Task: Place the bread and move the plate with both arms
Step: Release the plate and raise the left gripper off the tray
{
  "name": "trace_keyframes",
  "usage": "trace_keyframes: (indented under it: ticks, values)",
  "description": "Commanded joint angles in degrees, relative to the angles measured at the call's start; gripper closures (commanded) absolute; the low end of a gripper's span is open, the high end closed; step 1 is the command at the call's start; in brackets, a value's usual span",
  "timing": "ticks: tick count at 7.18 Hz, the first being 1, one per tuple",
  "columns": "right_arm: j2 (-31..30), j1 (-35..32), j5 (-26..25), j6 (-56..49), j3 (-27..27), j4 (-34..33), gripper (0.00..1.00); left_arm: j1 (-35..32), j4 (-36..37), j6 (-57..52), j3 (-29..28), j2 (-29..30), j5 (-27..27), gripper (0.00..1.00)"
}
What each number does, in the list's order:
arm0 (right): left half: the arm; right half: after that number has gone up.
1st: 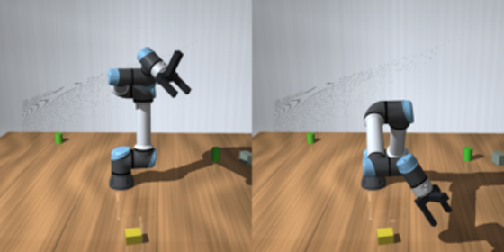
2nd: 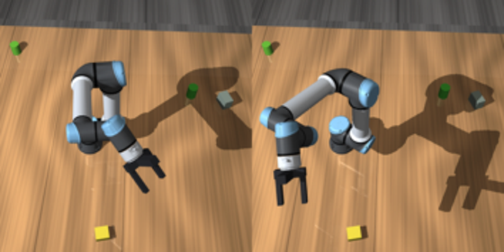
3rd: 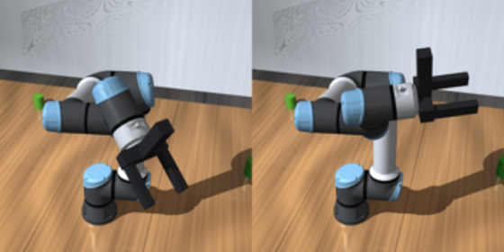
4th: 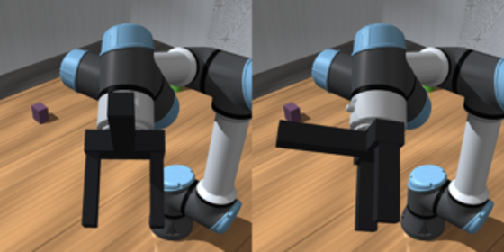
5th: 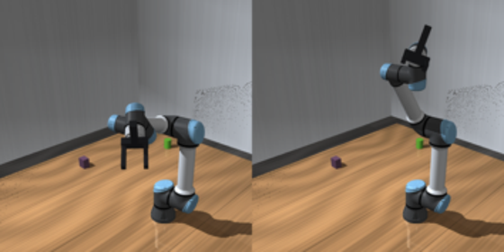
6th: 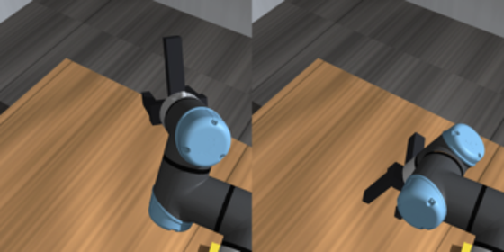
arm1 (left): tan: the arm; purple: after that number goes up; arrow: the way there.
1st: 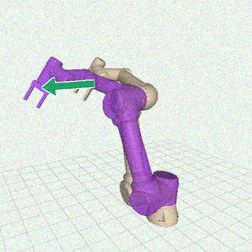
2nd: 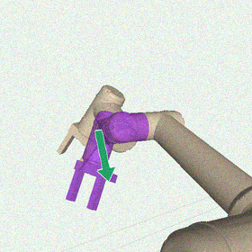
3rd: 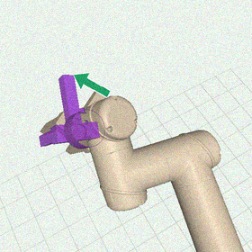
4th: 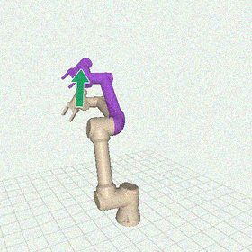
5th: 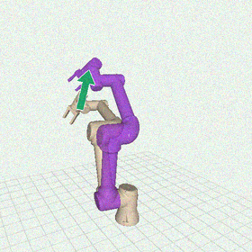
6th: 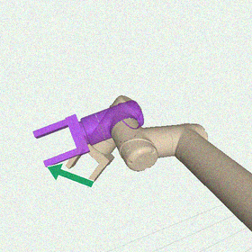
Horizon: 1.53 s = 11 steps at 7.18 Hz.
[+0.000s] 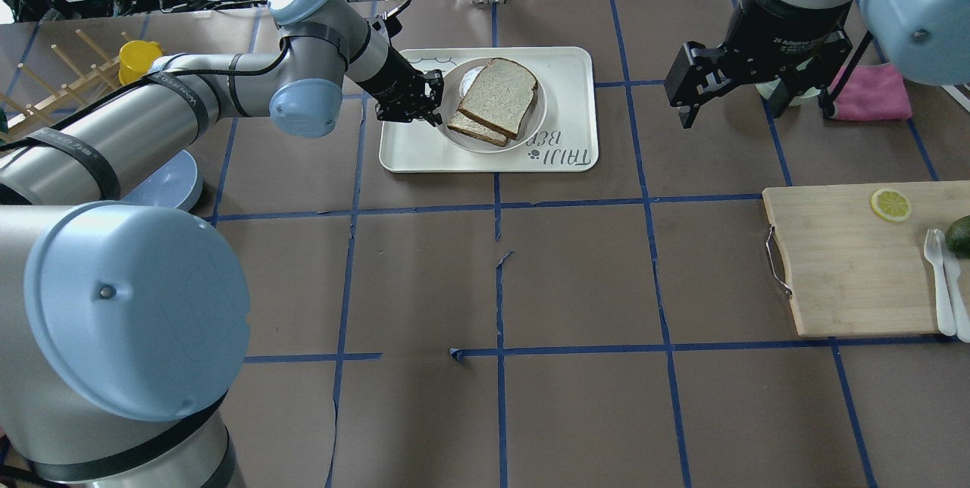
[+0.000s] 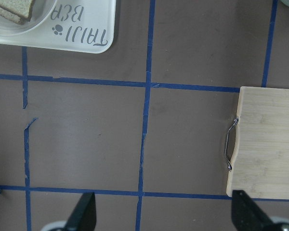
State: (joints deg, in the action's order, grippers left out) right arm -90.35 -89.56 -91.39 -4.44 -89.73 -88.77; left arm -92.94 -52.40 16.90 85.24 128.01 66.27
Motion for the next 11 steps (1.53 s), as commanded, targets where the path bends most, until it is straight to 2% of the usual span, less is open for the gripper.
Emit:
trace_keyframes:
  ticks: [1, 2, 4, 8, 10, 11]
  values:
    - [0.0, 0.0, 0.16, 0.05, 0.0, -0.08, 0.0, -0.23, 0.37, -0.11, -0.24, 0.75, 0.09, 0.77]
    - [0.0, 0.0, 0.07, -0.04, 0.0, -0.08, 0.0, -0.23, 0.37, -0.98, -0.42, 0.14, 0.17, 0.04]
    - [0.0, 0.0, 0.6, 0.05, 0.0, -0.17, 0.0, -0.66, -4.43, -0.99, -0.16, -5.02, 4.89, 0.02]
    - [0.09, 0.0, 0.16, 0.05, -0.09, -0.08, 0.0, -2.07, -29.1, -0.99, 1.24, -24.78, 10.27, 0.0]
    - [0.0, 0.0, 0.07, 0.05, -0.09, -0.17, 0.0, -2.07, -35.55, -1.07, 2.82, -32.61, 15.18, 0.0]
    - [0.0, 0.0, 0.33, 0.05, -0.09, -0.17, 0.0, -2.16, -36.71, -1.25, 6.05, -37.0, 15.29, 0.0]
